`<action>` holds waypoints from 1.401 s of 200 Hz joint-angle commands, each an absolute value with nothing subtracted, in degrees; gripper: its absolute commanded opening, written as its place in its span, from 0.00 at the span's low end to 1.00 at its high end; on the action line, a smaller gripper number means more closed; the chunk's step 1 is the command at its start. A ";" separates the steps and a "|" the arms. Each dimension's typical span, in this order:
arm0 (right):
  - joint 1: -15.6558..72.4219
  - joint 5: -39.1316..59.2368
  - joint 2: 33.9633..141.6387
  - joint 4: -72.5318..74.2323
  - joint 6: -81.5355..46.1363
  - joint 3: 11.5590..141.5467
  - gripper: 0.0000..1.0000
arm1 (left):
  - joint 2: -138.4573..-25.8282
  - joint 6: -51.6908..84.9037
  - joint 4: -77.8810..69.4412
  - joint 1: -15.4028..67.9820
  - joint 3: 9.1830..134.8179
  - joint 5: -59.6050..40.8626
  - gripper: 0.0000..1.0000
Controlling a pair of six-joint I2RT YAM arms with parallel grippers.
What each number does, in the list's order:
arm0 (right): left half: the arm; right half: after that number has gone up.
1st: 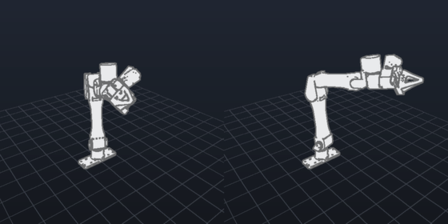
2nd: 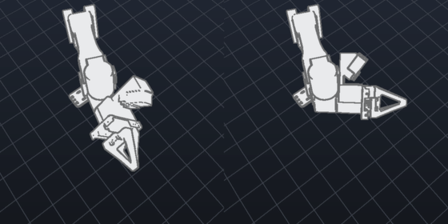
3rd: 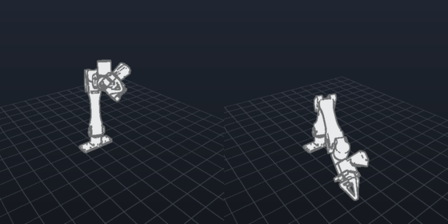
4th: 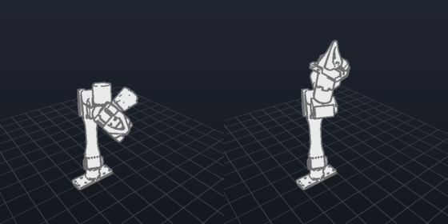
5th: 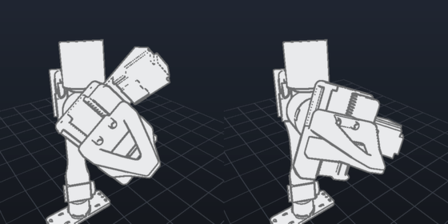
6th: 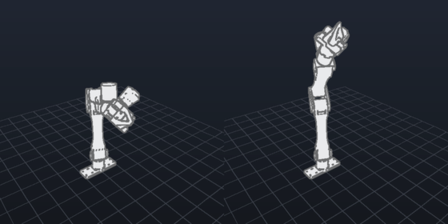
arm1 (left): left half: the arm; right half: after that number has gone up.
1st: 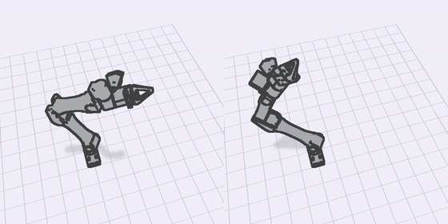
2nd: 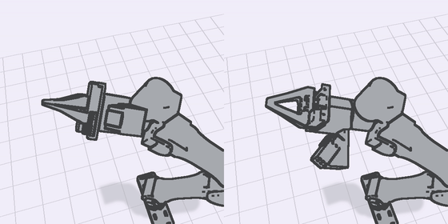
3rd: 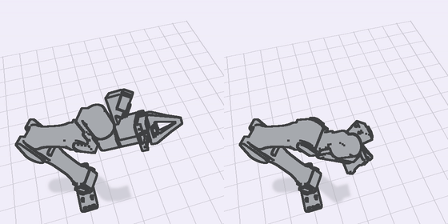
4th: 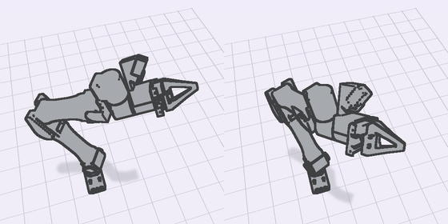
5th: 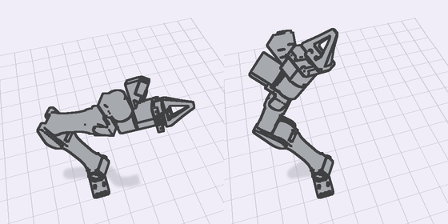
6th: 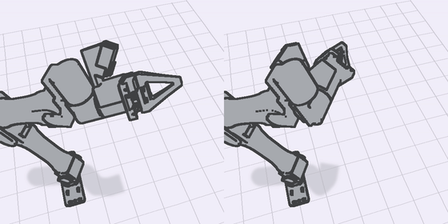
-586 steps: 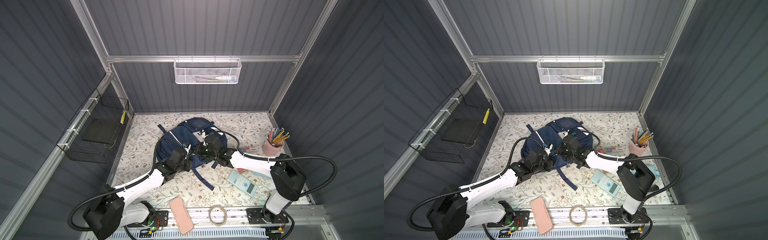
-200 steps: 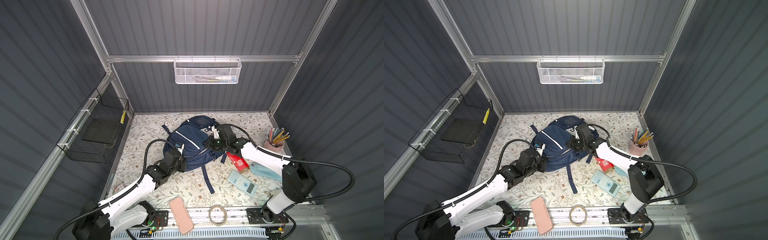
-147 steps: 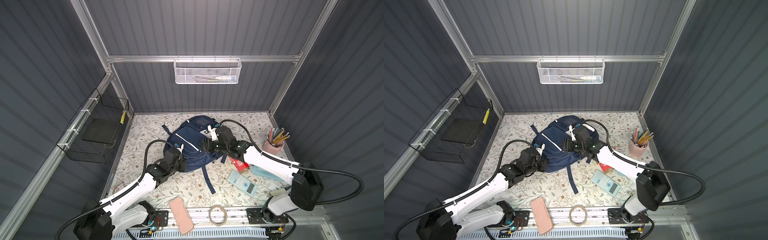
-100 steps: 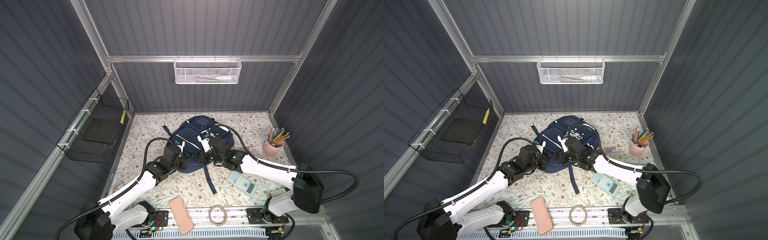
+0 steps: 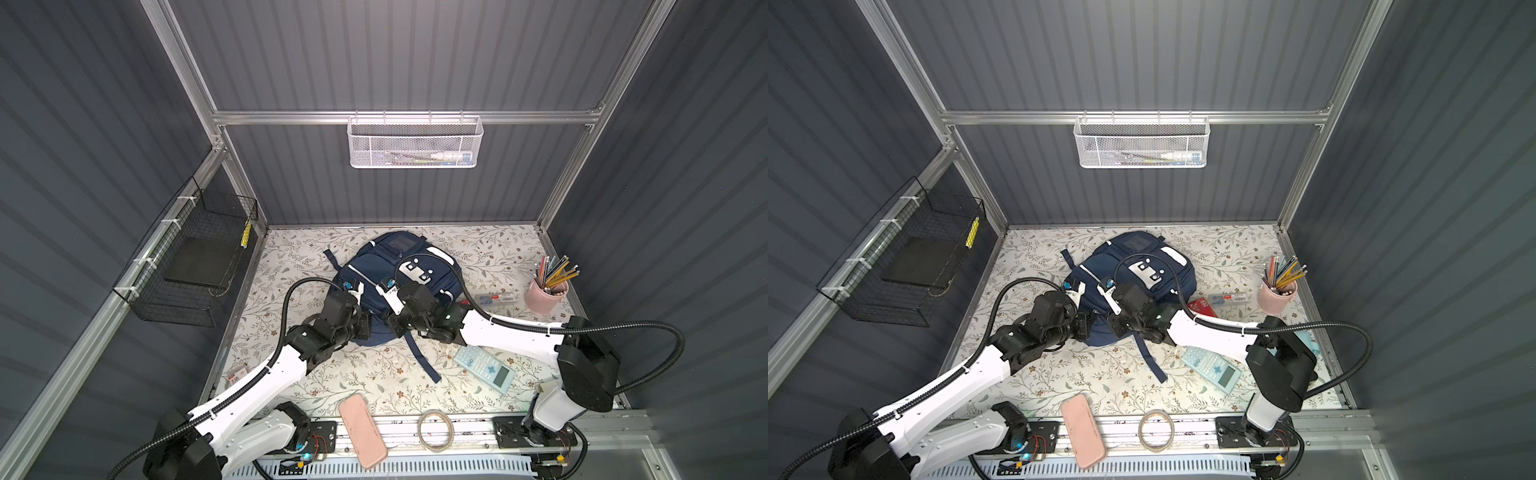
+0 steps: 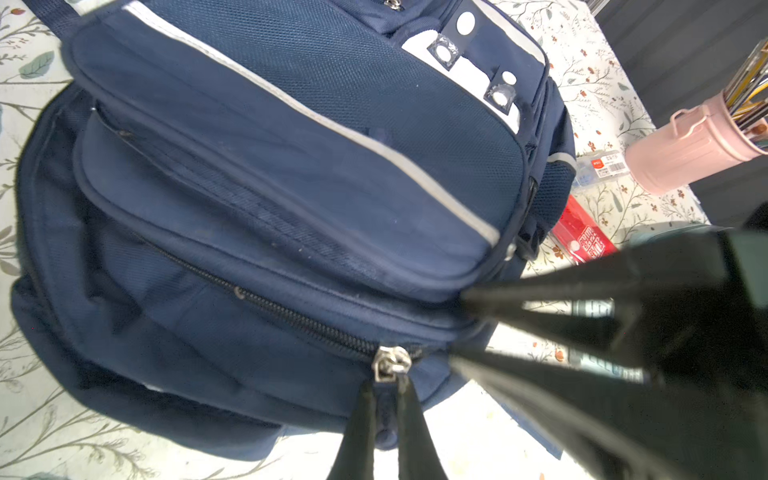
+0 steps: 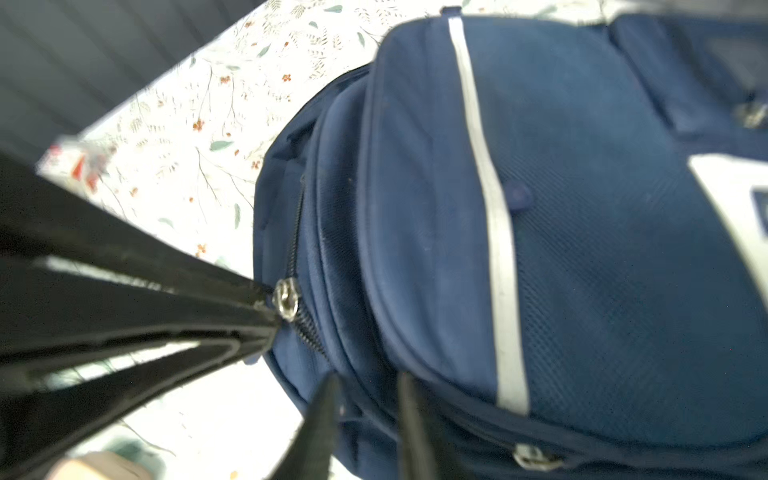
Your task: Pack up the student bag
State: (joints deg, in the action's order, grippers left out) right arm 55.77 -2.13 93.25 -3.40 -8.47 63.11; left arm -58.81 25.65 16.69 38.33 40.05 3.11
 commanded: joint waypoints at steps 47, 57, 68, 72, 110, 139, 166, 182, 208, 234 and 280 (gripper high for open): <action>56.66 -11.42 100.60 1.01 1.34 64.89 0.22 | -57.61 26.40 14.99 39.11 41.14 1.26 0.00; 57.22 -15.16 99.93 2.13 2.19 64.27 0.08 | -57.44 26.53 15.39 39.11 40.89 1.72 0.00; 57.65 -16.14 98.16 3.65 3.23 62.78 0.00 | -57.14 26.98 15.23 39.11 40.10 2.27 0.00; 57.73 -15.76 97.40 3.65 3.37 62.45 0.00 | -57.25 27.12 15.24 39.11 39.80 2.75 0.00; 57.66 -11.33 92.19 -1.22 5.47 61.35 0.00 | -58.94 26.89 14.35 37.02 37.53 8.74 0.00; 56.47 -8.17 90.55 -2.17 3.66 60.38 0.00 | -60.35 26.74 12.38 33.66 37.13 4.17 0.00; 55.84 -4.91 90.79 -1.51 0.75 60.53 0.00 | -55.67 29.44 7.00 33.66 36.65 -4.65 0.00; 55.77 -4.35 91.13 -1.43 -0.04 60.95 0.00 | -53.54 29.05 2.98 33.66 35.43 -8.52 0.02; 55.80 -3.91 91.96 -1.96 -0.86 62.11 0.00 | -57.95 32.66 -3.08 33.66 33.08 -16.56 0.18; 55.81 -3.65 91.76 -2.03 -1.66 62.24 0.00 | -58.72 34.63 -7.03 33.66 29.64 -15.39 0.26; 55.81 -3.12 91.52 -2.46 -2.10 62.55 0.00 | -58.36 34.13 -6.33 33.75 28.57 -12.91 0.44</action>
